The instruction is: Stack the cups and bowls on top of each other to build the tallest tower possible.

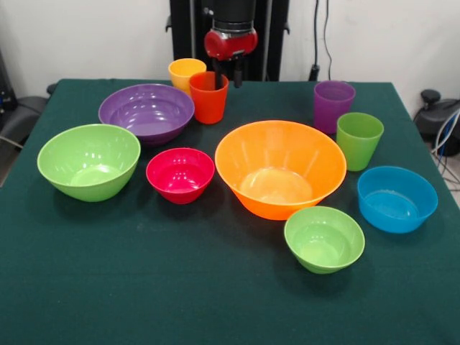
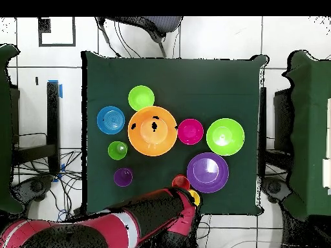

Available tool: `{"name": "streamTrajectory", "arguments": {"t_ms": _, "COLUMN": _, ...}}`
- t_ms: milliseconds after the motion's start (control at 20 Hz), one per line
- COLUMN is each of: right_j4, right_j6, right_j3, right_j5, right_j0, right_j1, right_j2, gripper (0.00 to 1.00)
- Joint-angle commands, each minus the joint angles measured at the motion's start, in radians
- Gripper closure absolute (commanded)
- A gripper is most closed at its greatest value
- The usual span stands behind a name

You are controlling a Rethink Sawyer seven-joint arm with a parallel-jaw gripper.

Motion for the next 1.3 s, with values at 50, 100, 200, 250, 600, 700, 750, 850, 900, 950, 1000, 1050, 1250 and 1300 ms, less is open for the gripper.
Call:
{"name": "streamTrajectory", "arguments": {"t_ms": 50, "right_j4": -0.065, "right_j6": 0.040, "right_j3": -0.069, "right_j5": 0.071, "right_j0": -0.008, "right_j1": -0.082, "right_j2": 0.079, "gripper": 0.00}}
{"name": "streamTrajectory", "arguments": {"t_ms": 100, "right_j4": -0.091, "right_j6": 0.062, "right_j3": -0.068, "right_j5": 0.082, "right_j0": -0.003, "right_j1": -0.098, "right_j2": 0.078, "gripper": 0.00}}
{"name": "streamTrajectory", "arguments": {"t_ms": 200, "right_j4": -0.140, "right_j6": 0.103, "right_j3": -0.065, "right_j5": 0.106, "right_j0": 0.009, "right_j1": -0.131, "right_j2": 0.074, "gripper": 0.00}}
{"name": "streamTrajectory", "arguments": {"t_ms": 250, "right_j4": -0.160, "right_j6": 0.117, "right_j3": -0.064, "right_j5": 0.113, "right_j0": 0.012, "right_j1": -0.141, "right_j2": 0.073, "gripper": 0.00}}
{"name": "streamTrajectory", "arguments": {"t_ms": 600, "right_j4": -0.443, "right_j6": 0.472, "right_j3": -0.086, "right_j5": 0.130, "right_j0": 0.126, "right_j1": -0.179, "right_j2": 0.038, "gripper": 0.00}}
{"name": "streamTrajectory", "arguments": {"t_ms": 700, "right_j4": -0.487, "right_j6": 0.546, "right_j3": -0.093, "right_j5": 0.102, "right_j0": 0.159, "right_j1": -0.178, "right_j2": 0.014, "gripper": 0.00}}
{"name": "streamTrajectory", "arguments": {"t_ms": 750, "right_j4": -0.501, "right_j6": 0.571, "right_j3": -0.096, "right_j5": 0.090, "right_j0": 0.169, "right_j1": -0.176, "right_j2": 0.004, "gripper": 0.00}}
{"name": "streamTrajectory", "arguments": {"t_ms": 850, "right_j4": -0.524, "right_j6": 0.614, "right_j3": -0.104, "right_j5": 0.060, "right_j0": 0.186, "right_j1": -0.167, "right_j2": -0.016, "gripper": 0.00}}
{"name": "streamTrajectory", "arguments": {"t_ms": 900, "right_j4": -0.533, "right_j6": 0.622, "right_j3": -0.107, "right_j5": 0.044, "right_j0": 0.185, "right_j1": -0.162, "right_j2": -0.019, "gripper": 0.00}}
{"name": "streamTrajectory", "arguments": {"t_ms": 950, "right_j4": -0.537, "right_j6": 0.623, "right_j3": -0.108, "right_j5": 0.034, "right_j0": 0.182, "right_j1": -0.162, "right_j2": -0.018, "gripper": 0.00}}
{"name": "streamTrajectory", "arguments": {"t_ms": 1000, "right_j4": -0.538, "right_j6": 0.599, "right_j3": -0.107, "right_j5": 0.022, "right_j0": 0.171, "right_j1": -0.166, "right_j2": -0.013, "gripper": 0.00}}
{"name": "streamTrajectory", "arguments": {"t_ms": 1050, "right_j4": -0.543, "right_j6": 0.589, "right_j3": -0.107, "right_j5": 0.018, "right_j0": 0.171, "right_j1": -0.164, "right_j2": -0.011, "gripper": 0.00}}
{"name": "streamTrajectory", "arguments": {"t_ms": 1250, "right_j4": -0.601, "right_j6": 0.428, "right_j3": -0.100, "right_j5": 0.019, "right_j0": 0.177, "right_j1": -0.149, "right_j2": 0.008, "gripper": 0.00}}
{"name": "streamTrajectory", "arguments": {"t_ms": 1300, "right_j4": -0.626, "right_j6": 0.391, "right_j3": -0.101, "right_j5": 0.027, "right_j0": 0.185, "right_j1": -0.136, "right_j2": 0.016, "gripper": 0.00}}
